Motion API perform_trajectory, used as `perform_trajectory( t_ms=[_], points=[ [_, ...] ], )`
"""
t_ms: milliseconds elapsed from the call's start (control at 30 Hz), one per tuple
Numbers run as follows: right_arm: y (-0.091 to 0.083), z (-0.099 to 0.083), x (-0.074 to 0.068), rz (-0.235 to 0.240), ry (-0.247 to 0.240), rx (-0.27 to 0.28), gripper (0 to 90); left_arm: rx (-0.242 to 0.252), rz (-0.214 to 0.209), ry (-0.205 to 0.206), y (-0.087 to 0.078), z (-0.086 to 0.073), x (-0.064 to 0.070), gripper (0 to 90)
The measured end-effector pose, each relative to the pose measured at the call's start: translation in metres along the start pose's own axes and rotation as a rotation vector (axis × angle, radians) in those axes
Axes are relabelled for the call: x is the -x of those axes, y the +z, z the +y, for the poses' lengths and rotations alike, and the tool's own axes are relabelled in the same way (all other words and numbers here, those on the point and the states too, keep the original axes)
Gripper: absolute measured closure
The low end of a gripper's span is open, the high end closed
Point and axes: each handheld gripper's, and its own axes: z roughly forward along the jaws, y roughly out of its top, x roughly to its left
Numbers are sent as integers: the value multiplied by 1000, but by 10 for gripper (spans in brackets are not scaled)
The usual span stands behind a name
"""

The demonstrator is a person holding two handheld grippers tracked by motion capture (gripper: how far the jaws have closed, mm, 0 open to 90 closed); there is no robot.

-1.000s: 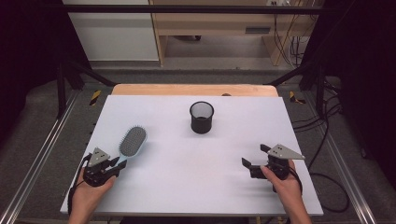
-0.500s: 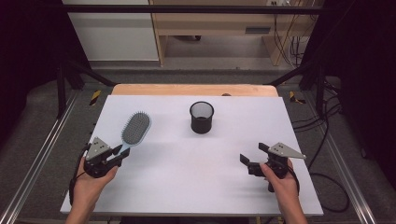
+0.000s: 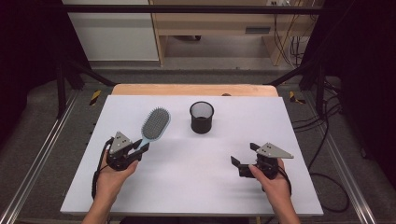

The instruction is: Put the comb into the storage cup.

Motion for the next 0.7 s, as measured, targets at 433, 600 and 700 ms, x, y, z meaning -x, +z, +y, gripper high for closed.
perform_trajectory(
  t_ms=[433,600,700],
  points=[
    [8,8,-21,30,-3,22,73,-16,-61,25,15,-5,25,699],
    [15,11,-32,53,-19,16,75,-15,-83,42,18,-5,33,699],
    [19,12,-37,77,-19,17,72,-12,-98,40,20,-5,38,699]
  ],
)
